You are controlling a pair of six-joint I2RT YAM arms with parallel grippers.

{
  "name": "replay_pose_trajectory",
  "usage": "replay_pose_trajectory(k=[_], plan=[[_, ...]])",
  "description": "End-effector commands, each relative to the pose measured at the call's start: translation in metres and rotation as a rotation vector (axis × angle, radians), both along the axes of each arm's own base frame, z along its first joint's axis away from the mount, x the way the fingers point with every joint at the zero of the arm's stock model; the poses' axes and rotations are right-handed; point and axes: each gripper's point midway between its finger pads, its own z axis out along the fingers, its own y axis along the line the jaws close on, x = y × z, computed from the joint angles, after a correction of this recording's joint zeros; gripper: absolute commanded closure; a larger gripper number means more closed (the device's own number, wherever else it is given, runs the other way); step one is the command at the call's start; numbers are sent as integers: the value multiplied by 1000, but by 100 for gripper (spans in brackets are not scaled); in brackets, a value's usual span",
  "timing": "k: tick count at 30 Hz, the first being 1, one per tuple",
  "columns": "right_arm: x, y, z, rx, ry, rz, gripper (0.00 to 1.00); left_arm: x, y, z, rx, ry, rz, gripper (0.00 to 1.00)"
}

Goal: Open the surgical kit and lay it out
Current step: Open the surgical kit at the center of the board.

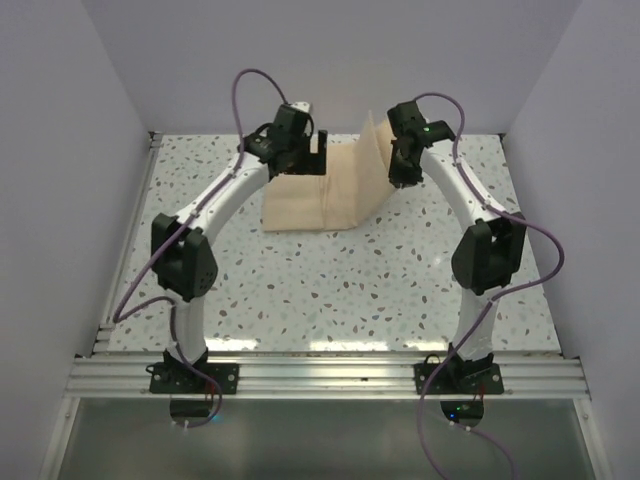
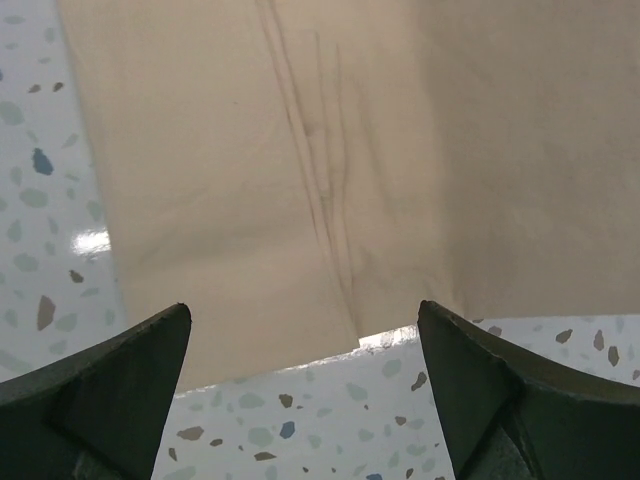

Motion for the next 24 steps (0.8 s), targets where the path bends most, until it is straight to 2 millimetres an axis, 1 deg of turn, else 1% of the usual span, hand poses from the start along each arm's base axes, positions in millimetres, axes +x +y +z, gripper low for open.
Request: replay_pose_trajectory(k=[1, 2, 3, 4, 5, 6, 7, 8, 9, 10, 11, 13, 14, 15, 16, 17, 19, 20, 22, 23, 24], plan=[[-18, -25, -2, -88, 21, -35, 70, -3, -17, -40, 146, 96, -28, 0], [-22, -37, -7, -113, 40, -59, 32, -3, -28, -42, 151, 96, -41, 0], [-25, -45, -5, -127, 38, -75, 20, -5, -31, -63, 185, 139, -47, 0], [-27, -51, -5, -140, 38, -89, 10, -7, -35, -71, 196, 150, -54, 0], [-29, -61, -7, -155, 47, -113, 3, -12, -43, -78, 209, 164, -78, 0], [-30, -70, -1, -165, 34, -135, 2, -16, -45, -93, 233, 194, -88, 0], [-30, -74, 0, -166, 31, -149, 2, -20, -44, -100, 261, 206, -86, 0], [-29, -84, 5, -167, 22, -176, 2, -27, -47, -109, 289, 225, -93, 1], [-28, -89, 8, -168, 16, -187, 2, -32, -42, -119, 329, 246, -78, 1], [-28, -93, 13, -164, 9, -199, 2, -35, -39, -124, 349, 256, -71, 1], [-25, -98, 18, -159, -3, -216, 2, -43, -36, -135, 380, 282, -62, 1], [-23, -101, 21, -158, -4, -228, 2, -46, -27, -146, 421, 296, -44, 2], [-20, -102, 26, -152, -18, -235, 2, -47, -23, -149, 441, 302, -34, 5], [-18, -102, 26, -151, -20, -236, 2, -47, -17, -154, 473, 310, -21, 9], [-17, -99, 27, -140, -22, -230, 2, -47, -16, -155, 483, 312, -19, 12], [-14, -99, 25, -136, -19, -232, 2, -47, -15, -157, 493, 315, -19, 24], [-10, -97, 25, -126, -21, -226, 2, -50, -15, -166, 498, 337, -30, 35], [-8, -95, 21, -127, -10, -222, 2, -50, -16, -169, 494, 346, -37, 40], [-6, -95, 22, -125, -16, -224, 2, -52, -18, -177, 494, 361, -52, 44], [-4, -95, 20, -129, -10, -222, 2, -51, -18, -179, 497, 362, -54, 49], [-4, -96, 20, -129, -10, -223, 2, -50, -17, -181, 504, 361, -56, 50]])
